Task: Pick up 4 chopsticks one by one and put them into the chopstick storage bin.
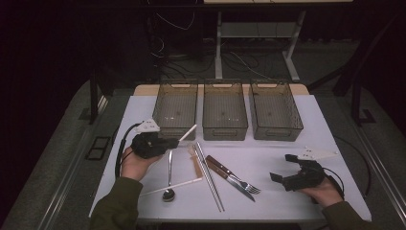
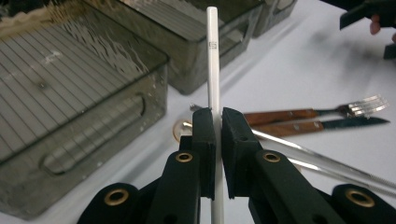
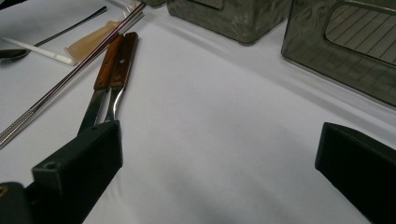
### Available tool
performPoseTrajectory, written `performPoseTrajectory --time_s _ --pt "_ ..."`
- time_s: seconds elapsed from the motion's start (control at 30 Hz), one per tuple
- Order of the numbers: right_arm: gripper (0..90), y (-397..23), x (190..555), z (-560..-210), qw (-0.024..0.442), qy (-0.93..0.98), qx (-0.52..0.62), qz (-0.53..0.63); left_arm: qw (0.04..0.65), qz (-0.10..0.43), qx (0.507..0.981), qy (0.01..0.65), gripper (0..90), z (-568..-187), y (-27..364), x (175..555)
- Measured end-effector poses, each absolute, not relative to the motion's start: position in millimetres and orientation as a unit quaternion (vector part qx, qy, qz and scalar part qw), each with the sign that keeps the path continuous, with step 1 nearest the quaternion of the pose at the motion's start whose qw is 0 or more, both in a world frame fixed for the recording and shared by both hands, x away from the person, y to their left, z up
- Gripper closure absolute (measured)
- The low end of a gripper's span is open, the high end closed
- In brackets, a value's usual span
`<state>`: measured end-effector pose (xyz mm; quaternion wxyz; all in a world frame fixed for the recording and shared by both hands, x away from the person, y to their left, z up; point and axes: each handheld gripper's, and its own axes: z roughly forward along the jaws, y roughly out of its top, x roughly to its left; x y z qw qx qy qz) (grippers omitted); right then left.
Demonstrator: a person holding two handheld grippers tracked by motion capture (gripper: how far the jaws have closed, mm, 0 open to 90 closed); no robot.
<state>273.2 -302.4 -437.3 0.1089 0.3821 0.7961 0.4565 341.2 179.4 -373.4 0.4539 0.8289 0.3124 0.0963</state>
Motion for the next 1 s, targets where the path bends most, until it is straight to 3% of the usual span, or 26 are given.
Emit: performPoseTrajectory --time_s 1.0 --pt "0.8 -305.8 272.4 -434.3 0.108 0.788 0.382 0.47 0.427 0.126 0.832 0.331 84.5 -324.1 145.7 444.6"
